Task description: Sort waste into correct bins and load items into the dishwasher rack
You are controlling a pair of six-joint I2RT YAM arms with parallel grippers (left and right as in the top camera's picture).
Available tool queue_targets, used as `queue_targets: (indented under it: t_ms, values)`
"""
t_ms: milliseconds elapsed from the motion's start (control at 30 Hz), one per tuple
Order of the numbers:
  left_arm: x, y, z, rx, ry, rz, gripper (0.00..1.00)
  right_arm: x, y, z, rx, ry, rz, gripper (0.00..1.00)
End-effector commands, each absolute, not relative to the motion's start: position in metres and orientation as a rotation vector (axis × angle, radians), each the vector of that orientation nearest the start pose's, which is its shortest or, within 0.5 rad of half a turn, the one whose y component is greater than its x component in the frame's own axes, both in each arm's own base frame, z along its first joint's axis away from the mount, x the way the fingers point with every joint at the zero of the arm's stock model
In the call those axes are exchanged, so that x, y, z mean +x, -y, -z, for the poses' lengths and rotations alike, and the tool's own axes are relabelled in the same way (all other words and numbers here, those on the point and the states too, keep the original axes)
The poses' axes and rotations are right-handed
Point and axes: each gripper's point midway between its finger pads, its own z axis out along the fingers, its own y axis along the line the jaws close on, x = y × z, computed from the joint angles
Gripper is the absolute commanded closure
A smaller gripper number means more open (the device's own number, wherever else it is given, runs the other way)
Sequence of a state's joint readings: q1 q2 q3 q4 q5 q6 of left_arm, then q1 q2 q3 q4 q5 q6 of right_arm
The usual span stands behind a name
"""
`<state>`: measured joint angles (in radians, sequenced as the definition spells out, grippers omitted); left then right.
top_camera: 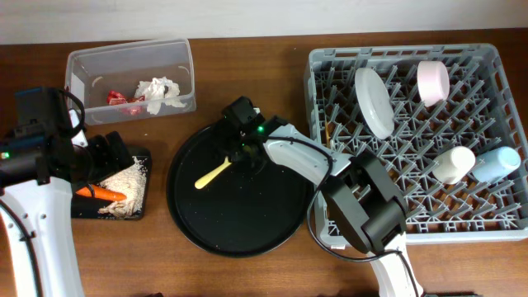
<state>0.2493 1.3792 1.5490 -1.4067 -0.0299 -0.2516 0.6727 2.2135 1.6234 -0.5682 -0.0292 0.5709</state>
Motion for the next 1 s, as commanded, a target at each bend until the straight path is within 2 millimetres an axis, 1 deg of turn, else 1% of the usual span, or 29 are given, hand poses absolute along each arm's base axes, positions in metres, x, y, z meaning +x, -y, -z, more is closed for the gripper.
queue_targets:
  t_ms: [0, 67, 100, 167, 200, 233, 300, 333, 367, 400, 433, 467, 500, 567, 600, 667, 700, 733, 767, 800, 833, 867, 900, 933, 967]
  values:
    - [0.272, -0.074, -0.242, -0.708, -2.711, -0.032, 0.01, 0.396, -0.328, -0.006, -0.219, -2.816, -0.411, 0.52]
    - [0.272, -0.074, -0.242, -0.708, -2.711, -0.032, 0.01, 0.396, -0.328, -0.006, -0.218, -2.814, -0.412, 0.73]
    - [0.272, -0.074, -0.242, -0.708, -2.711, -0.032, 0.01, 0.397, -0.329, -0.007, -0.217, -2.811, -0.414, 0.78]
    - [0.271, -0.074, -0.242, -0.708, -2.712, -0.032, 0.01, 0.406, -0.338, -0.013, -0.243, -2.757, -0.459, 0.78]
    - [0.271, -0.074, -0.242, -0.708, -2.712, -0.032, 0.01, 0.406, -0.348, -0.017, -0.298, -2.733, -0.523, 0.65]
    - [0.272, -0.074, -0.242, -0.708, -2.711, -0.032, 0.01, 0.403, -0.352, -0.018, -0.309, -2.74, -0.563, 0.63]
    - [0.272, -0.074, -0.242, -0.707, -2.711, -0.032, 0.01, 0.379, -0.375, -0.024, -0.387, -2.782, -0.779, 0.6]
    - [0.272, -0.074, -0.242, -0.707, -2.711, -0.032, 0.01, 0.365, -0.39, -0.029, -0.484, -2.771, -0.869, 0.6]
    - [0.272, -0.074, -0.242, -0.708, -2.711, -0.032, 0.01, 0.35, -0.404, -0.031, -0.615, -2.739, -0.891, 0.59]
    - [0.272, -0.074, -0.242, -0.708, -2.711, -0.032, 0.01, 0.342, -0.41, -0.03, -0.676, -2.724, -0.872, 0.59]
    - [0.272, -0.074, -0.242, -0.708, -2.711, -0.032, 0.01, 0.336, -0.411, -0.024, -0.69, -2.733, -0.786, 0.56]
    - [0.271, -0.074, -0.242, -0.708, -2.712, -0.032, 0.01, 0.331, -0.413, -0.022, -0.704, -2.735, -0.765, 0.55]
    - [0.271, -0.074, -0.242, -0.708, -2.712, -0.032, 0.01, 0.329, -0.415, -0.022, -0.713, -2.733, -0.761, 0.54]
    - [0.271, -0.074, -0.242, -0.708, -2.713, -0.032, 0.01, 0.33, -0.416, -0.022, -0.711, -2.725, -0.753, 0.54]
    - [0.271, -0.074, -0.241, -0.708, -2.714, -0.032, 0.01, 0.332, -0.415, -0.021, -0.706, -2.721, -0.738, 0.54]
    - [0.271, -0.074, -0.241, -0.709, -2.716, -0.032, 0.01, 0.338, -0.422, -0.022, -0.705, -2.677, -0.762, 0.54]
    - [0.271, -0.074, -0.241, -0.709, -2.716, -0.032, 0.01, 0.341, -0.426, -0.016, -0.697, -2.667, -0.771, 0.54]
    - [0.271, -0.074, -0.241, -0.709, -2.716, -0.032, 0.01, 0.339, -0.423, -0.008, -0.698, -2.691, -0.759, 0.54]
    - [0.271, -0.074, -0.241, -0.709, -2.716, -0.032, 0.01, 0.33, -0.412, 0.0, -0.695, -2.762, -0.718, 0.56]
    - [0.271, -0.074, -0.241, -0.708, -2.715, -0.032, 0.01, 0.323, -0.391, 0.009, -0.672, -2.858, -0.627, 0.66]
    - [0.271, -0.074, -0.242, -0.708, -2.712, -0.032, 0.01, 0.32, -0.357, 0.017, -0.571, -2.968, -0.448, 0.67]
    - [0.271, -0.074, -0.242, -0.708, -2.712, -0.032, 0.01, 0.321, -0.314, 0.013, -0.506, -3.046, -0.221, 0.67]
    - [0.272, -0.074, -0.242, -0.708, -2.711, -0.032, 0.01, 0.327, -0.283, 0.001, -0.44, -3.064, -0.056, 0.67]
    - [0.272, -0.074, -0.242, -0.707, -2.712, -0.033, 0.01, 0.334, -0.259, -0.013, -0.395, -3.062, 0.058, 0.66]
    - [0.272, -0.074, -0.242, -0.708, -2.711, -0.032, 0.01, 0.337, -0.233, -0.032, -0.336, -3.074, 0.122, 0.64]
